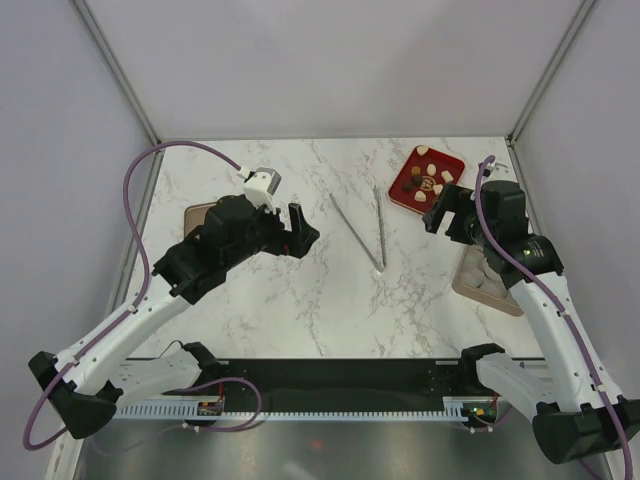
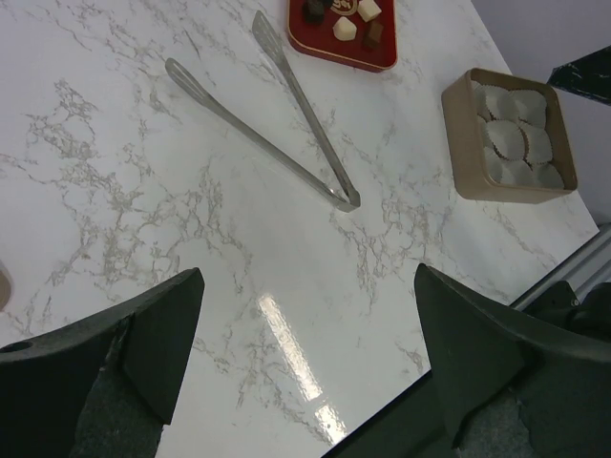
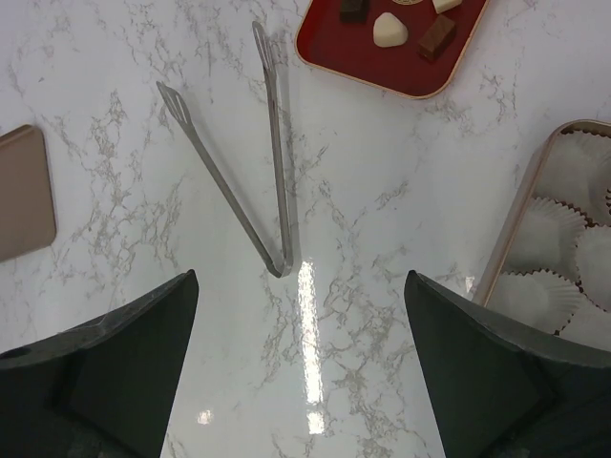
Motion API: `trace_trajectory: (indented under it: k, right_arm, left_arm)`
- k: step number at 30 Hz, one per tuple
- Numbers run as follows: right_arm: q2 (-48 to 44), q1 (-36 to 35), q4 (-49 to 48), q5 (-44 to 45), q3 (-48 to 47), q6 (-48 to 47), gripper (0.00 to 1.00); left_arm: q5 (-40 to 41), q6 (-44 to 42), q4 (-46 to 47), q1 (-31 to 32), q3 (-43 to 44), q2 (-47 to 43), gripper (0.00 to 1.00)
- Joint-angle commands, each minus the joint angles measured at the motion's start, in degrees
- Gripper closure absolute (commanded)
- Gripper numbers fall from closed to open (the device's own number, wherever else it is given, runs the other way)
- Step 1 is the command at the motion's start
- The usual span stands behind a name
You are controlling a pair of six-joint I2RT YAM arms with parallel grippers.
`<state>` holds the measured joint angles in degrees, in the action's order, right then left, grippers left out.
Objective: Pack the chocolate
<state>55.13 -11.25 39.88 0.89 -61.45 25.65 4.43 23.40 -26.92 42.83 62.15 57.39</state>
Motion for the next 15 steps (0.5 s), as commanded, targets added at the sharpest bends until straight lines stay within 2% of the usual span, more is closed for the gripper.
trace_trajectory:
  k: [1,5,7,8,10,12,15]
  right_arm:
    - [-0.12,0.08,-1.38,0.52,-1.48,-0.95,0.02]
    - [0.59,0.17,-1.38,2.02,-1.57,-2.44,0.02]
    - [0.94,0.08,-1.9,-0.69,-1.22,-4.72,0.04]
    - [0.94,0.08,-2.69,-5.76,-0.87,-5.86,0.05]
    - [1.03,-0.09,-5.23,-5.72,0.36,-4.56,0.06]
    - [1.9,-0.79,-6.91,-4.58,1.07,-3.68,0.07]
    - [5.41,-3.07,-9.81,-3.18,2.03,-3.41,0.09]
  left_arm:
    - [1.11,-2.13,1.69,-0.03,1.13,-0.7,0.0]
    - [3.3,-4.32,1.61,-0.03,0.6,-0.96,0.0]
    - [4.01,-4.68,0.38,-0.64,1.13,-0.87,0.0]
    - [2.97,-4.33,0.03,-1.34,1.57,-0.61,0.0]
    - [-1.67,-3.54,-0.15,-4.76,2.01,-0.52,0.0]
    - [-2.67,-3.36,0.02,-7.13,0.7,-0.43,0.0]
    - [-5.55,-2.22,-0.07,-15.11,-2.54,-0.7,0.0]
